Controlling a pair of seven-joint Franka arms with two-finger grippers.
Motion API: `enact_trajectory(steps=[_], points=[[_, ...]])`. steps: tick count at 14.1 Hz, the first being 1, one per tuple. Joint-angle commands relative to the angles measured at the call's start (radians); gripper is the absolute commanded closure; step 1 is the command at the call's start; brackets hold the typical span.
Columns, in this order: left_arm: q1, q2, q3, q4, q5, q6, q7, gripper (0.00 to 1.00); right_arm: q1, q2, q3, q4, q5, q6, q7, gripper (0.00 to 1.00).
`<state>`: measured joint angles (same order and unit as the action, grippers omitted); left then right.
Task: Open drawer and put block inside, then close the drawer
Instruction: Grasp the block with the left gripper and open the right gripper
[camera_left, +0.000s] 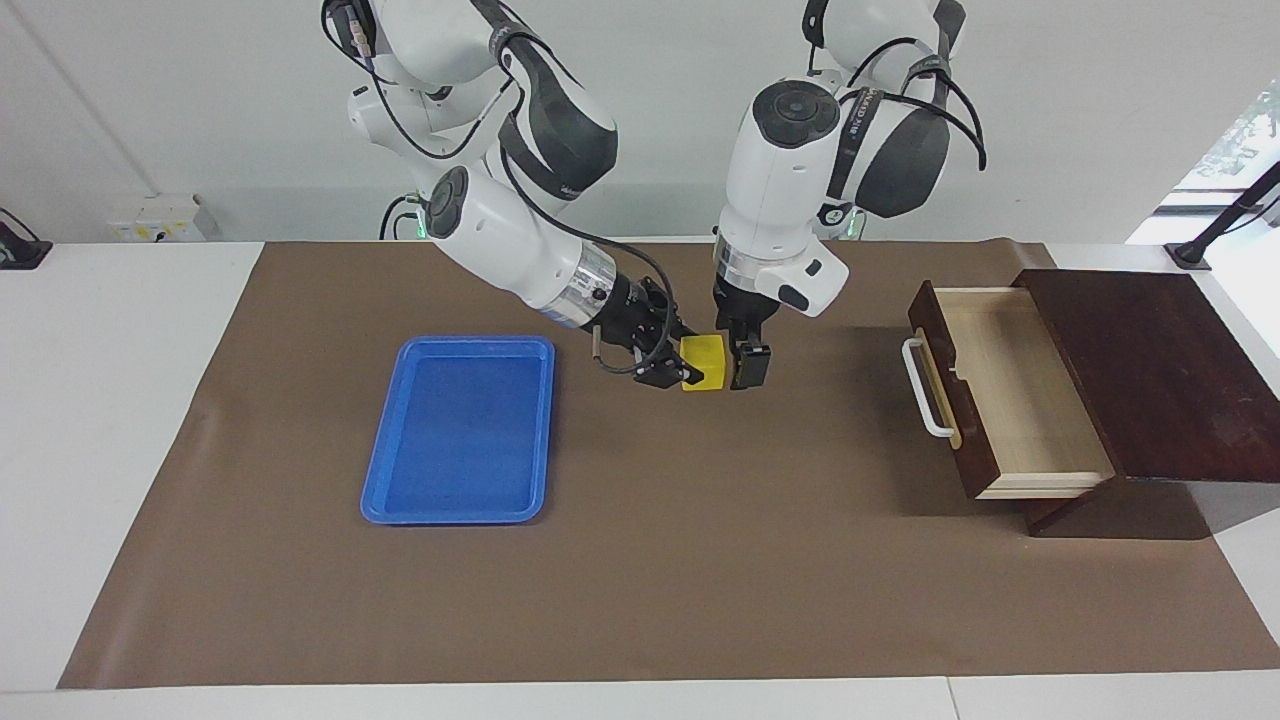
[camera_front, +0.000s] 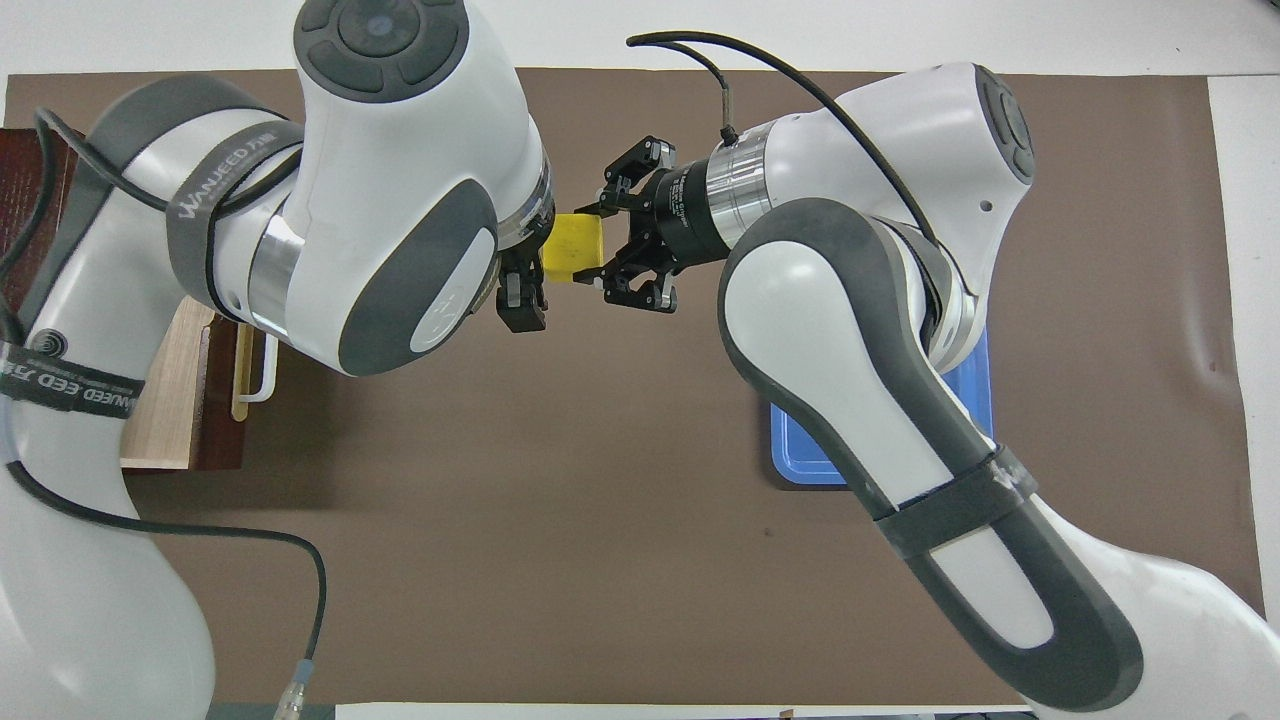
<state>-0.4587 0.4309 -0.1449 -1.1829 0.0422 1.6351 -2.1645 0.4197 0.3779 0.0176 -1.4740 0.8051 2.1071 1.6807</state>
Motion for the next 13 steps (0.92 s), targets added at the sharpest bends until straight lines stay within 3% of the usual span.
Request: enact_trajectory(steps=[1, 13], points=[[-0.021, 0.015, 0.015, 0.039, -0.01, -0.029, -0.011, 0.0, -0.001, 0.006, 0.002, 0.011, 0.017, 0.014, 0.019, 1.0], [-0.034, 0.016, 0.015, 0.037, -0.008, -0.021, -0.02, 0.0, 0.013, 0.006, 0.002, 0.011, 0.02, 0.011, 0.019, 1.0]])
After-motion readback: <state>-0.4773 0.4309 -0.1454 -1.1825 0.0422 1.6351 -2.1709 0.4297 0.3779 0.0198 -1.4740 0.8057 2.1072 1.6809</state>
